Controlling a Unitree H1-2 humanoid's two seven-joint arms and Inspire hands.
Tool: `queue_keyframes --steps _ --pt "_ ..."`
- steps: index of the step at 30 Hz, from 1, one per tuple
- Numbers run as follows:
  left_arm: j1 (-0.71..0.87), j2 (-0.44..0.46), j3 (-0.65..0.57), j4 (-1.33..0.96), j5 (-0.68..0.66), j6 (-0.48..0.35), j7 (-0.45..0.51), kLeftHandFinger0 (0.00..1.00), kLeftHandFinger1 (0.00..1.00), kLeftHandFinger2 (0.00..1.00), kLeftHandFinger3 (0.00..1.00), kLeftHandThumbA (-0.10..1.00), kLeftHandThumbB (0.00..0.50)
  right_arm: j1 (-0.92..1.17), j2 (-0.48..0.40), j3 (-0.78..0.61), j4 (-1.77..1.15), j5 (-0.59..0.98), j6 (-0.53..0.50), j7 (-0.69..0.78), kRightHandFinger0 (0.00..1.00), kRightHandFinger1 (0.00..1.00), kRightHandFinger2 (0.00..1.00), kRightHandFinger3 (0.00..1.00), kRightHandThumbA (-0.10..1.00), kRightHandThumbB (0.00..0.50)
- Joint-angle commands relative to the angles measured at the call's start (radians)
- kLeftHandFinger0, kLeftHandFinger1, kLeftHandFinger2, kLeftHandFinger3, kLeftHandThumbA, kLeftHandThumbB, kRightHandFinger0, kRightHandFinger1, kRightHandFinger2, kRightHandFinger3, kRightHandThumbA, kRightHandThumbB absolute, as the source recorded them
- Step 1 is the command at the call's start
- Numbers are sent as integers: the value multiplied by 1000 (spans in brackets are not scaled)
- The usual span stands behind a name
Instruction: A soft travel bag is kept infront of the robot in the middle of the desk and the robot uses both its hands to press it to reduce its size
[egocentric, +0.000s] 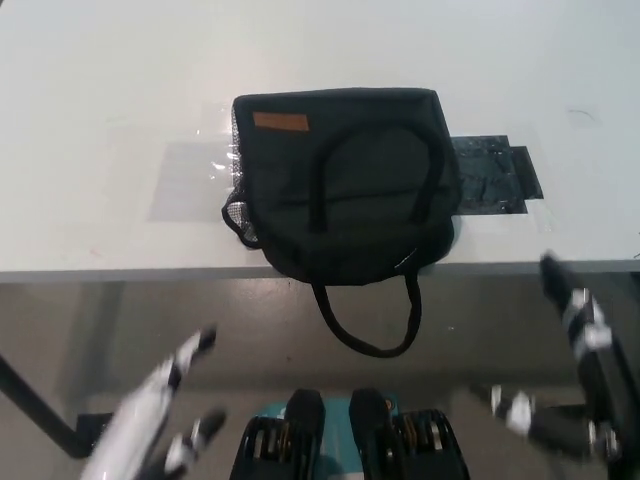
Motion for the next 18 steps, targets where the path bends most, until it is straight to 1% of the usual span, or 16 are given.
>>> queue_keyframes --steps 1,2,3,5,6,7,9,10,12,13,14,15,16,17,18 --pt "158 -48 22 -27 -172 -388 107 1000 1000 1000 1000 1000 166 209 20 82 -221 150 -263 26 1000 1000 1000 1000 1000 308" --pt "158 -53 19 -1 -172 -389 99 1000 1000 1000 1000 1000 174 219 19 82 -201 148 -272 27 1000 1000 1000 1000 1000 305" --pt "154 -59 14 46 -172 -392 91 1000 1000 1000 1000 1000 181 234 24 83 -155 161 -282 29 1000 1000 1000 1000 1000 272" --pt "144 -70 13 108 -165 -375 80 1000 1000 1000 1000 1000 186 259 40 70 -88 157 -250 19 1000 1000 1000 1000 1000 263" --pt "135 -77 18 135 -162 -374 78 1000 1000 1000 1000 1000 150 250 54 57 -41 152 -262 8 1000 1000 1000 1000 1000 256" --pt "127 -81 22 159 -157 -374 77 1000 1000 1000 1000 1000 150 238 57 45 7 153 -282 8 1000 1000 1000 1000 1000 241" --pt "111 -92 29 220 -142 -389 82 1000 1000 1000 1000 1000 174 213 61 16 134 166 -314 11 1000 1000 1000 1000 1000 284" --pt "98 -97 34 258 -112 -381 90 1000 1000 1000 1000 1000 206 198 72 -3 217 167 -321 4 1000 1000 1000 1000 1000 297" --pt "86 -104 40 295 -90 -388 97 1000 1000 1000 1000 1000 236 178 81 -22 319 184 -355 11 1000 1000 1000 1000 1000 264" --pt "79 -107 44 310 -101 -394 92 1000 1000 1000 1000 1000 239 164 85 -30 362 185 -375 16 1000 1000 1000 1000 1000 259" --pt "74 -108 48 324 -129 -389 79 1000 1000 1000 1000 1000 252 152 87 -36 407 184 -380 20 1000 1000 1000 1000 1000 242" --pt "69 -105 51 340 -135 -383 72 1000 1000 1000 1000 1000 253 142 82 -39 449 172 -383 25 1000 1000 1000 1000 1000 198" --pt "63 -104 55 358 -137 -380 69 1000 1000 1000 1000 1000 254 136 81 -44 471 157 -377 23 1000 1000 1000 1000 1000 210" --pt "57 -101 60 365 -125 -369 68 1000 1000 1000 1000 1000 264 126 81 -45 479 164 -370 32 1000 1000 1000 1000 1000 209" --pt "51 -100 64 371 -135 -359 59 1000 1000 1000 1000 1000 279 117 83 -47 492 169 -375 38 1000 1000 1000 1000 1000 220"
